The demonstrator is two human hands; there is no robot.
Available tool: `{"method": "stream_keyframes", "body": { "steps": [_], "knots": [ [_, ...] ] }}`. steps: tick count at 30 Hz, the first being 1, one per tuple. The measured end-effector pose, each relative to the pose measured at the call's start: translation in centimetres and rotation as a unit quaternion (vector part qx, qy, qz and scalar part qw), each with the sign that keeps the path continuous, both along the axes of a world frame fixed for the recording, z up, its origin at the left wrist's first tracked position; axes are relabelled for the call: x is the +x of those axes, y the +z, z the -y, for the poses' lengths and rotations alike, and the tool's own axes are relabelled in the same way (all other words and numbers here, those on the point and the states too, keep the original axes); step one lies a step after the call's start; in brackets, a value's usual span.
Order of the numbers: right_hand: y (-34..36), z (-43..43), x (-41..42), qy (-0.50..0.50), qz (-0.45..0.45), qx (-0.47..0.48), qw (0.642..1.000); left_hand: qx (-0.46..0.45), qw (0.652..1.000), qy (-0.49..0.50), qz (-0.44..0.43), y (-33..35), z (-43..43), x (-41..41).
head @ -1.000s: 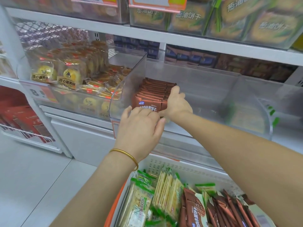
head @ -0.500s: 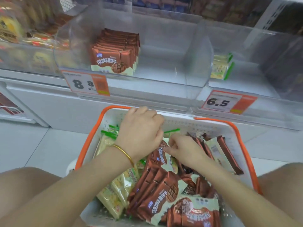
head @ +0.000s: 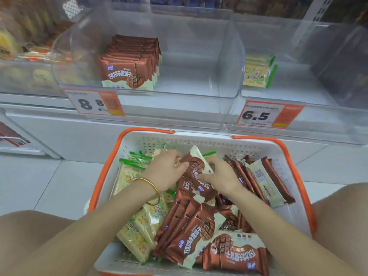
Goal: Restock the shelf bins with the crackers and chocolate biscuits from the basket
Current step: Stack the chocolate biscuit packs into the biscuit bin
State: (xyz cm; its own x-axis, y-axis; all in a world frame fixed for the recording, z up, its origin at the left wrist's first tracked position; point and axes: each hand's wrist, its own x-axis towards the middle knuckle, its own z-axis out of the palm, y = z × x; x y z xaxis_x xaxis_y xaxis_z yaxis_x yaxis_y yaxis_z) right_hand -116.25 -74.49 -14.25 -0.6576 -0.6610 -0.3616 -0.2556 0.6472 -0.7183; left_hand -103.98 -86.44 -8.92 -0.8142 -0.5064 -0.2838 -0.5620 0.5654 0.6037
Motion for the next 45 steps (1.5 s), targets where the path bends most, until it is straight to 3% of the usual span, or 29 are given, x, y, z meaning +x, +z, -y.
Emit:
{"method": "stream_keyframes", "body": {
  "steps": [3,6,11,17,21,24,28,31,34,37,41,45],
  "knots": [
    [3.2,-0.4,0.4,0.039,0.011,-0.058,0.998,0.183,0.982,0.035,0.014,0.8,-0.5,-0.4],
    [5.5,-0.7,0.9,0.035,0.047,-0.095,0.994,0.300,0.953,0.039,-0.014,1.5,-0.3,0.1],
    [8.7,-0.7,1.4,0.008,0.230,-0.164,0.959,0.345,0.938,-0.001,-0.036,3.5,0.7,1.3],
    [15.1,0.1,1.3,0.051,0.216,-0.250,0.942,0.304,0.948,-0.087,-0.042,8.8,4.7,4.1],
    [20.5,3.7,1.1,0.164,0.169,-0.216,0.948,0.238,0.960,-0.043,-0.141,13.2,7.6,4.8],
    [23.2,8.1,-0.1,0.170,0.145,-0.195,0.955,0.147,0.953,0.040,-0.261,15.9,10.2,4.2],
    [23.8,13.7,-2.2,0.066,0.110,-0.209,0.970,-0.116,0.889,0.196,-0.397,14.7,13.0,4.5],
    [21.7,17.2,-2.9,0.043,0.048,-0.174,0.983,-0.267,0.885,0.165,-0.344,11.8,13.8,5.1],
    [18.9,20.1,-2.1,0.068,-0.001,-0.141,0.988,-0.305,0.923,0.075,-0.221,9.9,13.8,5.0],
    [16.8,22.6,-1.4,0.096,-0.130,-0.115,0.980,-0.346,0.929,0.041,-0.123,9.3,13.1,4.8],
    [16.1,24.4,-0.5,0.113,-0.326,-0.025,0.938,-0.353,0.927,0.044,-0.117,9.3,12.8,4.7],
    [15.2,25.2,-0.1,0.103,-0.362,0.025,0.926,-0.351,0.929,0.043,-0.111,9.4,12.8,4.3]
  ]
}}
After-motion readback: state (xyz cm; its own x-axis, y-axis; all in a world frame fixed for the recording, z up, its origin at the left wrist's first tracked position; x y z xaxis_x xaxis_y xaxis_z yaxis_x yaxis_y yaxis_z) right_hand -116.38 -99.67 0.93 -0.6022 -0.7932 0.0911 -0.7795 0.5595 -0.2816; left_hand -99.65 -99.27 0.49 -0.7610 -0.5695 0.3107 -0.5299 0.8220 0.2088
